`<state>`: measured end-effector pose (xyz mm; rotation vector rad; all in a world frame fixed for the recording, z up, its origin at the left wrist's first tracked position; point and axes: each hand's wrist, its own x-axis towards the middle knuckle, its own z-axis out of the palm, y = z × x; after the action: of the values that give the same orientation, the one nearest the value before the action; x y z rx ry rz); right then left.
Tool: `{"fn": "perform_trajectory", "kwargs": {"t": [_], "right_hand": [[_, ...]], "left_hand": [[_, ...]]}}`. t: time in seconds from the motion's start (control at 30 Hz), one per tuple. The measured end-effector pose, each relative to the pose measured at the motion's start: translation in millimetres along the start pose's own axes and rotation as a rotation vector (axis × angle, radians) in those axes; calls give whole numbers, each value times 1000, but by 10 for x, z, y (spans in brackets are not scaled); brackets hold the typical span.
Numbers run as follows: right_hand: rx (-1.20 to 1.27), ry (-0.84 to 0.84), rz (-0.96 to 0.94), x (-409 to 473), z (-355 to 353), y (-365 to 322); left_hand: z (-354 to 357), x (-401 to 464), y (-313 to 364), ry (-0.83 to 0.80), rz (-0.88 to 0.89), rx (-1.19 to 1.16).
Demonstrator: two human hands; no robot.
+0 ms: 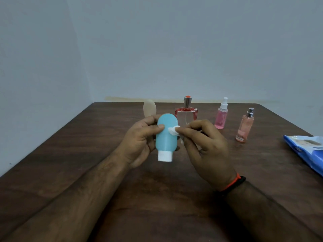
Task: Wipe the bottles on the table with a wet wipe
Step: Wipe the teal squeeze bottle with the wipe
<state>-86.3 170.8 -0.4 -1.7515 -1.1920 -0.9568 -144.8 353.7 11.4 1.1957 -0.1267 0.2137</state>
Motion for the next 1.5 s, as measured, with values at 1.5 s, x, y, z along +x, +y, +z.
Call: {"fn": "perform_trajectory", "kwargs": {"t": [1.5], "right_hand": [[111, 25, -20, 170, 482, 71]], "left_hand": [[-120, 131, 87, 651, 71, -308]]}}
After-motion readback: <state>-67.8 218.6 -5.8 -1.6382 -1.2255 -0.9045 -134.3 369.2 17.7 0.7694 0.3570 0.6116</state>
